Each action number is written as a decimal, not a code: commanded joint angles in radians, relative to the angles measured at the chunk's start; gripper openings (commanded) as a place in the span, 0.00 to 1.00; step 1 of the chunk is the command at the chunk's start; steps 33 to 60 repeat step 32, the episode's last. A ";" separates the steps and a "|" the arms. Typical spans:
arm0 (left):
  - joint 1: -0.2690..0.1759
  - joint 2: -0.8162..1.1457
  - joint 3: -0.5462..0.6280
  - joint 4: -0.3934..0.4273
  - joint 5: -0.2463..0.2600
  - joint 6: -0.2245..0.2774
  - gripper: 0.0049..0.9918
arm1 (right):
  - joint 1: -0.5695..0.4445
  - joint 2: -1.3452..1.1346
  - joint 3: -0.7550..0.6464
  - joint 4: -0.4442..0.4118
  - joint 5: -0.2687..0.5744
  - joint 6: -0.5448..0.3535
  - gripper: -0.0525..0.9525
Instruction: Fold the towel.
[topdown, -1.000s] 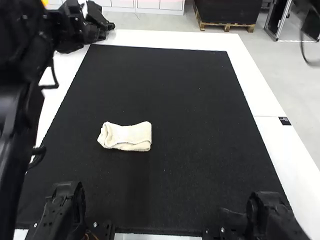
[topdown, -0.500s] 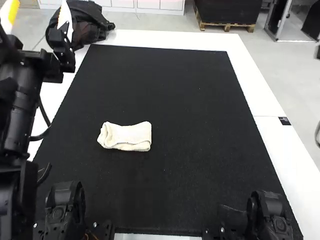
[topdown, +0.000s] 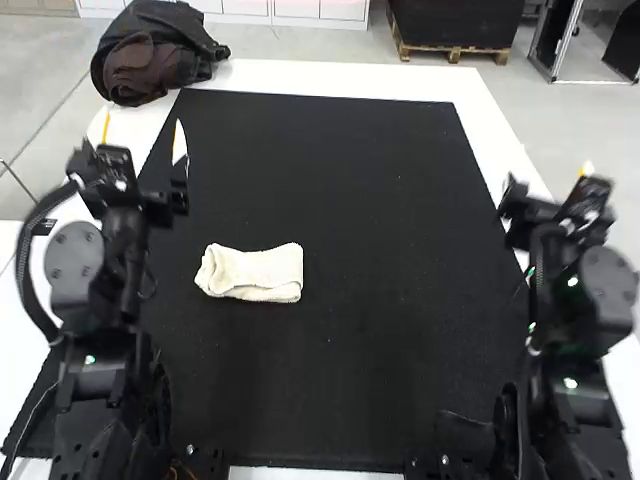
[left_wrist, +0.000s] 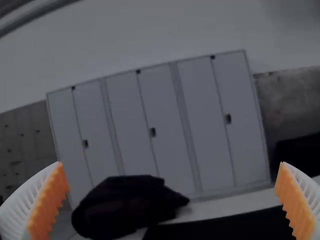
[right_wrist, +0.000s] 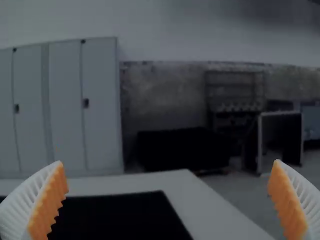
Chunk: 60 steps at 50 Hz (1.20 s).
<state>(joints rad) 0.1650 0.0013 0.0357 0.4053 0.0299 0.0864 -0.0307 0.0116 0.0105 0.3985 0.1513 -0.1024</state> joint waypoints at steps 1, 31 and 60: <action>-0.005 -0.006 -0.028 0.026 -0.104 0.026 0.98 | 0.002 -0.009 -0.009 -0.093 0.028 0.033 0.97; -0.005 -0.006 -0.034 -0.384 -0.097 -0.125 0.98 | 0.008 -0.009 -0.010 -0.400 -0.151 0.056 0.97; -0.005 -0.006 -0.034 -0.384 -0.097 -0.125 0.98 | 0.008 -0.009 -0.010 -0.400 -0.151 0.056 0.97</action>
